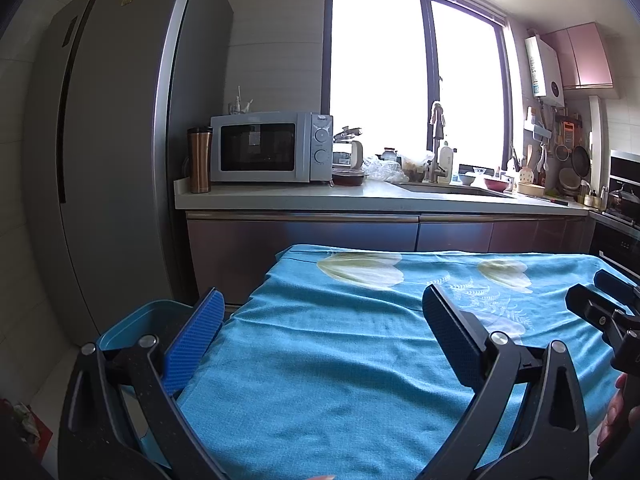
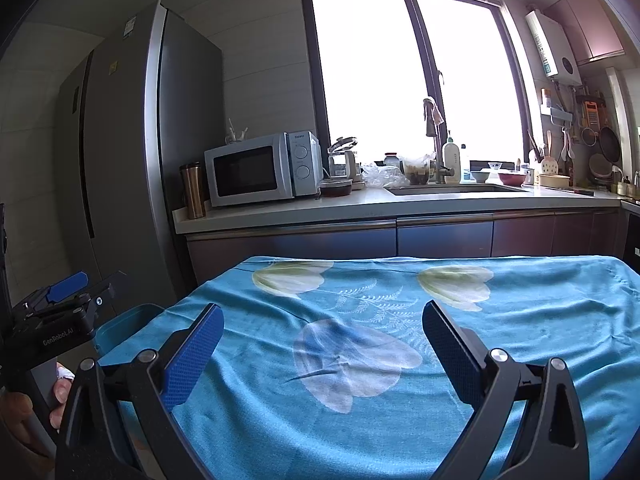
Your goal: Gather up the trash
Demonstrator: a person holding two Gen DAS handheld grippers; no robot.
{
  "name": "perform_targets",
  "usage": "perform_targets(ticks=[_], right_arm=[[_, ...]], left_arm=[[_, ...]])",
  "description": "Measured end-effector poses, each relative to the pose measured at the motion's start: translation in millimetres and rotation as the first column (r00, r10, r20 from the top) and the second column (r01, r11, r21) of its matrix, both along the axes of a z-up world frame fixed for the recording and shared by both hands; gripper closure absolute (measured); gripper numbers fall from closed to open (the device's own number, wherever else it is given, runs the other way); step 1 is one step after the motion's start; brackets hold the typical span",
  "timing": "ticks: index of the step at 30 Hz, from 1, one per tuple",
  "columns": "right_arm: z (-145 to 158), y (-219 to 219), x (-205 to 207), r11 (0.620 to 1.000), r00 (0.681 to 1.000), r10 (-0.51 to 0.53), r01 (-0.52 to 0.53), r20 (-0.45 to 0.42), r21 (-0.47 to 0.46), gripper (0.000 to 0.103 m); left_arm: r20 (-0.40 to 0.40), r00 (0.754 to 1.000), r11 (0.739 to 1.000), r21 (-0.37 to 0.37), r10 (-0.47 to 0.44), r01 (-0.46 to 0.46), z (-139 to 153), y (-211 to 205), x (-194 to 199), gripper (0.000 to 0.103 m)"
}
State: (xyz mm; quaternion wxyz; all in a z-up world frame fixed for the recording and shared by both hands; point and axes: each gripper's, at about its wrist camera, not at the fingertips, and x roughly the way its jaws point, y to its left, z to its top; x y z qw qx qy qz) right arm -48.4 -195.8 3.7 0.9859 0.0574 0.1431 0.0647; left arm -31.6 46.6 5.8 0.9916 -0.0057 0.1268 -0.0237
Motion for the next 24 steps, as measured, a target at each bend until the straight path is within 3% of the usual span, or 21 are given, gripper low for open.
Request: perform_targets(ticks=[24], right_arm=[[1.1,-2.0,0.2,1.000,1.000,-0.015,0.015,0.015,-0.001,0.007]], left_arm=[[0.015,1.000,1.000,0.012,0.010,-0.010,3.8,1.8,0.7,0.006]])
